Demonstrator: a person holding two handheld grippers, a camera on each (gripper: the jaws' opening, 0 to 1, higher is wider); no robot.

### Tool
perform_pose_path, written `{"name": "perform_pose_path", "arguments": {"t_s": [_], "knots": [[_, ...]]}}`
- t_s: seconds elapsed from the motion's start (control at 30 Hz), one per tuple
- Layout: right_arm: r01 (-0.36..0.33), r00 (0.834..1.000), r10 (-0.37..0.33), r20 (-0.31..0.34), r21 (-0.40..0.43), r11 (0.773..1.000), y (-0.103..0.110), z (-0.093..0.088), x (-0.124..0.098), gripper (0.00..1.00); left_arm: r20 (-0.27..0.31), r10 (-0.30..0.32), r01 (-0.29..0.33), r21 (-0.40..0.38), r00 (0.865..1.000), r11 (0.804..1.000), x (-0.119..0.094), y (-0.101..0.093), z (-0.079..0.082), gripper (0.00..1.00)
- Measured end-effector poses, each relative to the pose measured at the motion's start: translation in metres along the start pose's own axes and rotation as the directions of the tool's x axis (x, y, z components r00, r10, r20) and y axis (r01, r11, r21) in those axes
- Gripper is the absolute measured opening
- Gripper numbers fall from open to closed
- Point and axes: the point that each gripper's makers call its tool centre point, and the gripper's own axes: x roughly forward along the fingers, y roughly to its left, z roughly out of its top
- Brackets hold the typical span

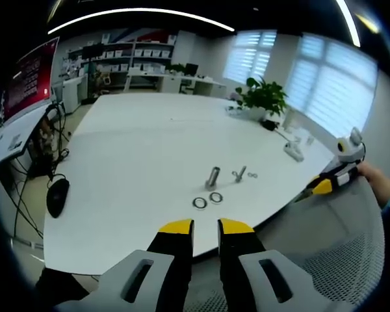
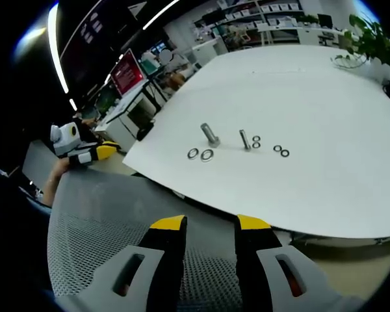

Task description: Place the washer onto the threaded stud by aligning its center hole with the stud, sliding it down to the base, and recovering from edge contact or off-axis alignment until the washer reaches the visible bottom stop.

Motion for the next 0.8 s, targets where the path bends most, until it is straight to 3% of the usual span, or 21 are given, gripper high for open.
{"name": "perform_pose_path", "arguments": {"t_s": [0.37,0.53,0.77,0.8], "knots": [[-0.016,0.999,0.014,-0.044,-0.045,0.999,0.005,-0.004,0.002,0.32,0.005,-0.014,0.014,0.006,1.0,1.0,0.0,-0.002,0.001,0.12],[-0.019,1.0,0.018,-0.011,-0.051,0.999,0.006,0.001,0.0,0.32,0.009,-0.004,0.004,0.001,1.0,1.0,0.0,0.001,0.002,0.12],[-0.07,0.994,0.053,-0.099,-0.174,0.982,0.015,-0.004,0.003,0.33,0.003,0.006,-0.006,-0.01,1.0,1.0,0.001,0.004,0.002,0.12],[-0.102,0.989,0.08,-0.123,-0.182,0.978,0.018,-0.007,0.004,0.33,0.0,0.007,-0.007,-0.01,1.0,1.0,0.0,0.003,0.001,0.12]]}}
